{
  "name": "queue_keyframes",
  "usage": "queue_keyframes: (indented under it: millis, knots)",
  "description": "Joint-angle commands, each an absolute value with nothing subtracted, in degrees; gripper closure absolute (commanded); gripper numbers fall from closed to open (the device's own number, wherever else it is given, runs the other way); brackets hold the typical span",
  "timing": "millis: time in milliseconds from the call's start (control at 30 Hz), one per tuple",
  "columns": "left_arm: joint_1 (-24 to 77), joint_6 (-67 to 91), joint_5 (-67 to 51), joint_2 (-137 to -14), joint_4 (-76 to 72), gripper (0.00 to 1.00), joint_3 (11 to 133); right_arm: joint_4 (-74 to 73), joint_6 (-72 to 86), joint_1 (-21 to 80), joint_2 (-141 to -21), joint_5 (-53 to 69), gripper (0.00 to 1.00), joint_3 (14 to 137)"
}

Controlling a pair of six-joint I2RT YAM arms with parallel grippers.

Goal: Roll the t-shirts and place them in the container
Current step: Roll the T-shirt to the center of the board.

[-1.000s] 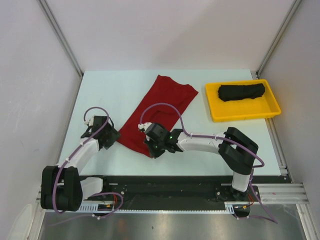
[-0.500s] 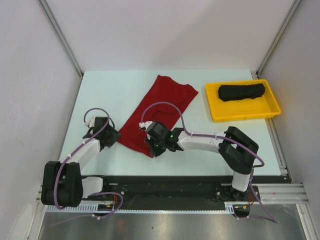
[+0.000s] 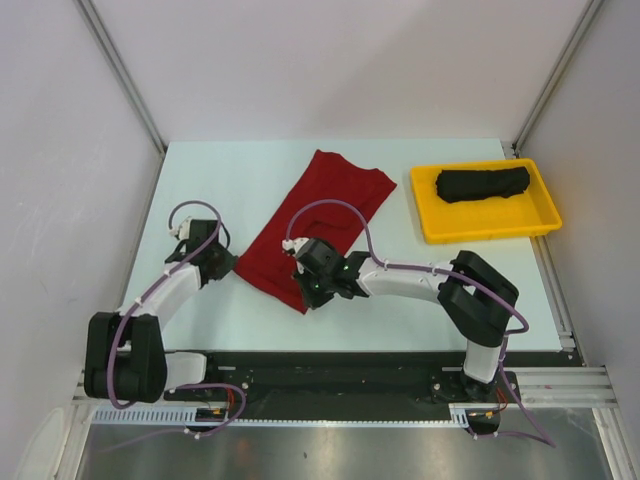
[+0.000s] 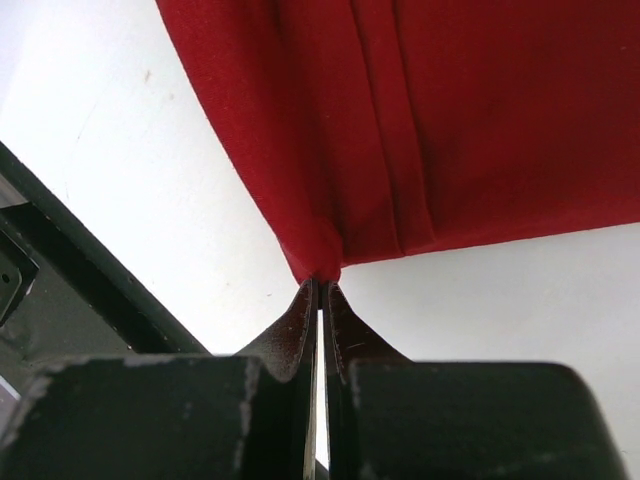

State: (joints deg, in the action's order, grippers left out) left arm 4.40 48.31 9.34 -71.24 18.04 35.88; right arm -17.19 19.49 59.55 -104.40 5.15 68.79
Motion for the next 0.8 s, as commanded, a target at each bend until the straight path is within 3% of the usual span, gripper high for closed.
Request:
queue_keyframes:
  millis: [0,200,767]
  knots:
    - [4.8,44.2,10.6,-74.9,19.4,0.87,41.0,-15.7,19.9,58.6,-103.4,6.2,1.00,69.3]
    - [6.0,43.4,10.2,-79.4,20.7,0.91,45.3,-15.0,20.7,57.8,-103.7,7.2,1.00,68.7]
    - [9.0,43.4,10.5,-89.1,21.7,0.83,53.1,-13.2,23.2,52.9,-106.4,12.4,1.00,66.7]
